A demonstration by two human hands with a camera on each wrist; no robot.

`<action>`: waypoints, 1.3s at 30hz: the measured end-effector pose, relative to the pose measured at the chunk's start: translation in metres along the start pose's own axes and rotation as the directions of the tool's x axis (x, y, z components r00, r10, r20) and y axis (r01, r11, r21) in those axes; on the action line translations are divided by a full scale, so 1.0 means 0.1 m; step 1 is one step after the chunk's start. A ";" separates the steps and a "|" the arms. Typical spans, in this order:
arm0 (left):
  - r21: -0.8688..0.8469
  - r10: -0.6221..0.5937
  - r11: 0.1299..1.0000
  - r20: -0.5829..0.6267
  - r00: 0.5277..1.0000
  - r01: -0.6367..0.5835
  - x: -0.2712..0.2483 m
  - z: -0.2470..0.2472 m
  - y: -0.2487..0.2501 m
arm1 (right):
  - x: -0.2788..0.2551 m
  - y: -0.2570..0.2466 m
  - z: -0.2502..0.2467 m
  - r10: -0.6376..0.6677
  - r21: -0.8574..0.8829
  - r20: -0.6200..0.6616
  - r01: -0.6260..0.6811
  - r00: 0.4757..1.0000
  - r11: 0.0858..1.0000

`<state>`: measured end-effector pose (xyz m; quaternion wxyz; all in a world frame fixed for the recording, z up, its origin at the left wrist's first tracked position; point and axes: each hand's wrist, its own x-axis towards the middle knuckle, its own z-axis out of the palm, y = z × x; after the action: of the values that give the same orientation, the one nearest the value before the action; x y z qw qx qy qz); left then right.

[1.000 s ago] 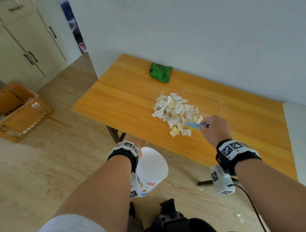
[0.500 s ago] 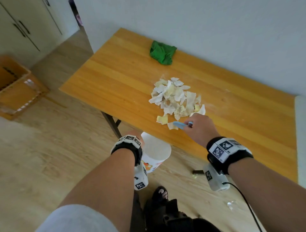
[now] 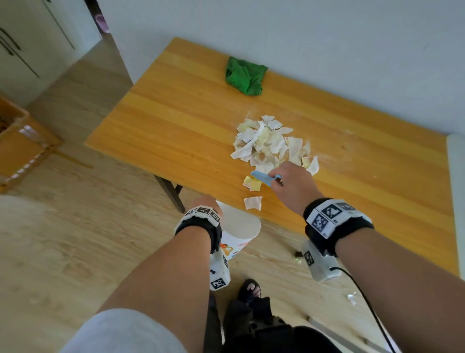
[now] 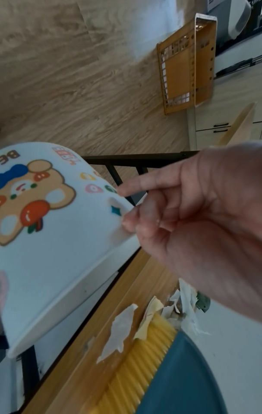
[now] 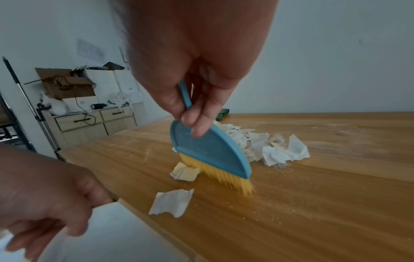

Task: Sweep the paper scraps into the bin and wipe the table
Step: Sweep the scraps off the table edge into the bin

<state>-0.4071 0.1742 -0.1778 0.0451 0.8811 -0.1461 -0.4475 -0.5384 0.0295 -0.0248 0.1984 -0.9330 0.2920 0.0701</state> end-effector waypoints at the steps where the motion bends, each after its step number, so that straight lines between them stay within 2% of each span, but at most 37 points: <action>1: -0.003 0.002 1.000 -0.001 1.000 -0.002 -0.05 -0.03 0.00 | 0.00 -0.03 0.03 -0.015 -0.023 0.026 0.016 1.000 1.000; 8: -0.002 -0.026 1.000 0.055 0.998 0.026 0.39 0.14 -0.08 | -0.04 -0.19 0.04 -0.057 0.035 0.117 0.053 0.991 0.998; 12: 0.054 0.000 0.999 0.081 0.997 -0.005 0.47 0.17 -0.09 | -0.06 -0.31 -0.03 -0.003 0.219 0.085 -0.016 0.996 0.976; 14: 0.042 0.000 0.999 0.100 0.995 -0.005 0.67 0.25 -0.12 | -0.04 -0.30 -0.06 0.020 0.216 0.037 -0.027 0.999 0.976; 18: -0.047 0.068 0.997 0.078 0.995 -0.064 0.00 -0.15 -0.06 | 0.08 -0.21 -0.11 0.091 0.200 -0.155 -0.059 0.984 0.978; 20: -0.102 0.113 0.989 0.078 0.991 -0.105 -0.29 -0.31 -0.06 | 0.16 -0.16 -0.10 0.121 0.174 -0.190 -0.088 0.974 0.981; 23: -0.156 0.110 0.983 0.081 0.991 -0.096 -0.39 -0.37 -0.08 | 0.22 -0.16 -0.02 0.109 0.080 -0.140 -0.099 0.984 0.992; 27: -0.184 0.102 0.979 0.099 0.990 -0.082 -0.36 -0.40 -0.08 | 0.18 -0.22 0.10 0.047 -0.008 0.003 -0.047 0.999 0.999; 35: -0.136 0.095 0.987 0.083 0.992 -0.083 -0.32 -0.41 -0.10 | 0.05 -0.39 0.05 0.013 0.138 0.104 -0.027 0.994 0.990; 39: -0.157 0.060 0.987 0.093 0.994 -0.045 -0.28 -0.42 -0.07 | 0.01 -0.38 -0.08 0.060 0.258 0.074 -0.077 0.995 0.963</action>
<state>-0.3876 0.1873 -0.1329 0.1181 0.8478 -0.1362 -0.4987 -0.5153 0.0544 -0.0057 0.3264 -0.8853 0.3240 0.0685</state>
